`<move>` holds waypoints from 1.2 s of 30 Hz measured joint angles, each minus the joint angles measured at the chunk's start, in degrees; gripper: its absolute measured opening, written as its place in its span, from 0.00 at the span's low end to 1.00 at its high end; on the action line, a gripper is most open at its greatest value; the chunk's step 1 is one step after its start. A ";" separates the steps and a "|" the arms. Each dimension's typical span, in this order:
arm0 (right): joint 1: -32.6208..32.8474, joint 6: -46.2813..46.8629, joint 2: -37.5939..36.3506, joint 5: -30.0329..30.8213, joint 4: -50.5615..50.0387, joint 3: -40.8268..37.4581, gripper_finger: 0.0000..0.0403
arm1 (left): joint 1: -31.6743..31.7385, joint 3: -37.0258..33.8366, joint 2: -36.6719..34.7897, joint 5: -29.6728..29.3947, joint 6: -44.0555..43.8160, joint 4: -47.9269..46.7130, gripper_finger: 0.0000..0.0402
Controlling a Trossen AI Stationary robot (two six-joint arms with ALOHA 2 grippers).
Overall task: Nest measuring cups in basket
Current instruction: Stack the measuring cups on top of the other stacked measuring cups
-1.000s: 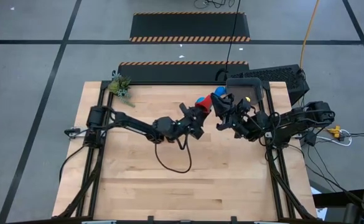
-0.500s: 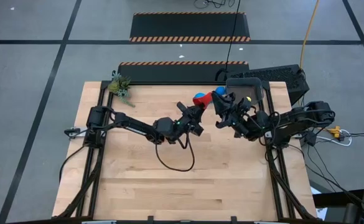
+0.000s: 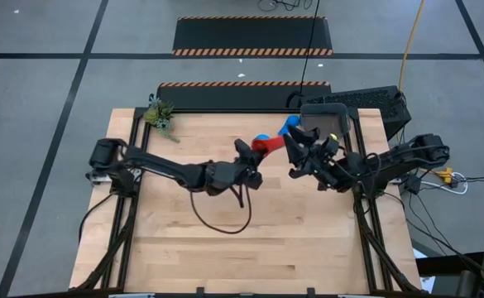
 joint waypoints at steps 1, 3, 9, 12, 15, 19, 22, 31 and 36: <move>0.43 -0.32 -0.79 0.03 -0.88 0.00 0.49 | -0.37 -0.05 -1.31 0.02 -1.85 -4.04 0.05; 1.60 -1.44 -2.55 0.40 -3.46 0.00 0.53 | -1.25 -0.07 -4.01 0.03 -5.65 -12.19 0.05; 5.58 -4.71 -7.43 1.67 -11.19 0.00 0.59 | -5.33 -0.07 -12.23 0.57 -16.44 -35.02 0.05; 8.19 -5.84 -9.81 1.80 -16.11 0.00 0.60 | -7.62 -0.07 -16.25 4.10 -22.60 -45.47 0.05; 10.38 -6.08 -11.69 1.86 -21.39 0.00 0.60 | -9.85 -0.07 -19.52 8.06 -29.08 -54.13 0.05; 12.54 -5.43 -12.58 1.80 -28.20 0.00 0.60 | -12.27 -0.07 -22.02 8.53 -33.77 -62.98 0.05; 13.57 -3.77 -12.61 1.90 -32.26 0.00 0.60 | -12.96 -0.07 -22.77 11.03 -37.49 -68.49 0.05; 15.99 -0.97 -12.65 1.63 -39.63 -0.04 0.60 | -9.05 -2.51 -22.42 20.20 -43.27 -78.01 0.05; 16.84 -1.71 -13.90 1.51 -39.62 -0.04 0.60 | -4.44 -6.65 -22.43 25.71 -41.79 -76.50 0.05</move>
